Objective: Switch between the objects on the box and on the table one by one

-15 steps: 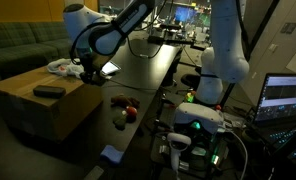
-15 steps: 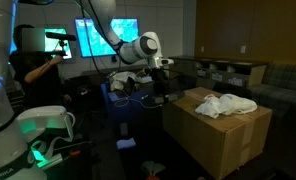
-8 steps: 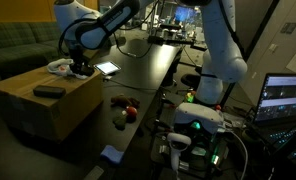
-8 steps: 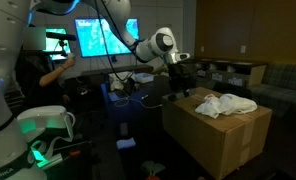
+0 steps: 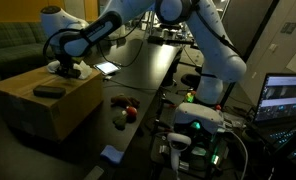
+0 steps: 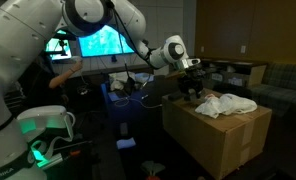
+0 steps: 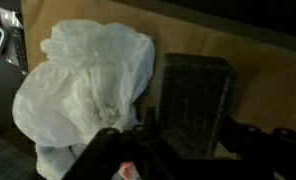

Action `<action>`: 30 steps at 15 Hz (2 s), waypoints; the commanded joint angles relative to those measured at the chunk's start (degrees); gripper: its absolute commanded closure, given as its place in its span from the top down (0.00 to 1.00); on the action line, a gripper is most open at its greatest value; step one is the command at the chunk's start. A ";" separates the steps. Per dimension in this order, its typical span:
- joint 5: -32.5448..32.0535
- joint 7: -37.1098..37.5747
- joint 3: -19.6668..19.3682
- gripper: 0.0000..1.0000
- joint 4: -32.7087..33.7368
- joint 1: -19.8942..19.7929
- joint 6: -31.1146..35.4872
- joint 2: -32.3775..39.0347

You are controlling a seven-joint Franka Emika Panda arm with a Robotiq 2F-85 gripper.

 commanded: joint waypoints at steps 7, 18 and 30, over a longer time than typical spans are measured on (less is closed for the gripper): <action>4.72 -10.46 1.24 0.34 20.13 -0.76 -2.75 13.58; 6.72 -8.71 1.17 1.00 23.46 0.43 -5.19 11.86; 6.82 -6.29 6.96 1.00 17.96 3.21 -4.01 9.80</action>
